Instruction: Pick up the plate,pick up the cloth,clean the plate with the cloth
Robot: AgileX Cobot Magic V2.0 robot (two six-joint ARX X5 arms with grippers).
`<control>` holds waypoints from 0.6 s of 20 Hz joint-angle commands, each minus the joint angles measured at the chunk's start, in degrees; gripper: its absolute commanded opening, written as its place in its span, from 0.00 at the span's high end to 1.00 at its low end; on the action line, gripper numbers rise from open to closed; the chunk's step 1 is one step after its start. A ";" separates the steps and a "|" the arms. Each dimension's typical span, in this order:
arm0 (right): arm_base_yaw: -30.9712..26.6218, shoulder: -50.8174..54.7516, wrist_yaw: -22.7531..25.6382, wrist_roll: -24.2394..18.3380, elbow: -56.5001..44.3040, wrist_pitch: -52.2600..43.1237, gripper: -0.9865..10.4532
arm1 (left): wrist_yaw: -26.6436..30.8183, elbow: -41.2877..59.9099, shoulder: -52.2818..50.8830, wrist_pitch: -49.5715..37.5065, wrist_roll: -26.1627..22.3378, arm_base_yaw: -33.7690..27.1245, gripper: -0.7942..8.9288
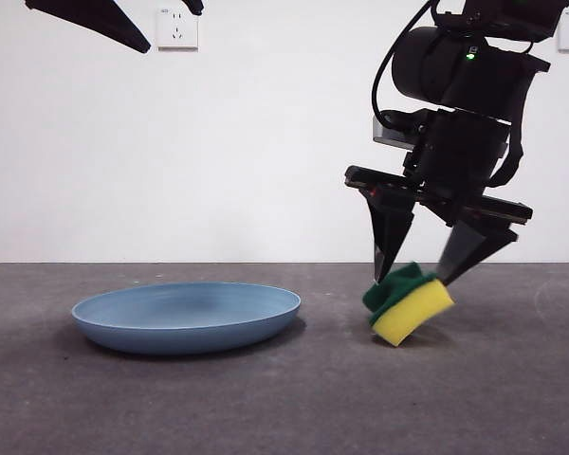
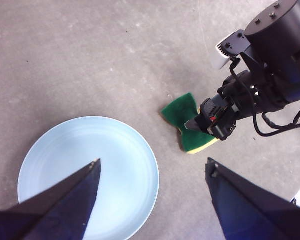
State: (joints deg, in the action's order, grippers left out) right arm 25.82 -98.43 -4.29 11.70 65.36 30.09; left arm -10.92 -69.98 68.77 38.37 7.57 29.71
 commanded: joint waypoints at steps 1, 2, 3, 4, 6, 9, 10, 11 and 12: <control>0.00 -0.72 0.85 -0.72 -0.37 -0.04 0.52 | 0.13 0.17 0.17 0.31 0.02 0.20 0.56; 0.00 -0.68 1.90 -1.29 -0.37 -0.02 0.52 | 0.15 0.17 0.17 0.33 -0.11 0.20 0.56; -0.09 -0.68 2.93 -1.38 -0.37 0.00 0.53 | 0.22 0.17 0.17 0.33 -0.11 0.20 0.56; -0.17 -0.57 3.30 -1.60 -0.37 0.07 0.53 | 0.26 0.17 0.17 0.37 -0.11 0.20 0.56; -0.33 0.20 3.23 -1.75 -0.37 0.63 0.53 | 0.39 0.17 0.17 0.35 -0.35 0.20 0.56; -0.31 3.85 3.15 -1.77 -0.35 1.84 0.54 | 3.74 0.17 0.17 -0.07 -1.51 0.20 0.56; -0.24 5.88 3.13 -2.01 -0.35 2.01 0.60 | 5.66 0.17 0.17 -0.22 -2.08 0.20 0.57; -0.22 7.82 3.04 -2.21 -0.37 2.43 0.68 | 7.32 0.17 0.17 -0.24 -3.23 0.20 0.58; -0.22 10.10 2.75 -2.40 -0.37 2.80 0.78 | 8.72 0.17 0.17 -0.11 -4.72 0.20 0.68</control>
State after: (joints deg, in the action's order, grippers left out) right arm 25.50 -88.53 -1.50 10.02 65.34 32.93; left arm -2.39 -69.98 68.77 38.74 4.93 29.71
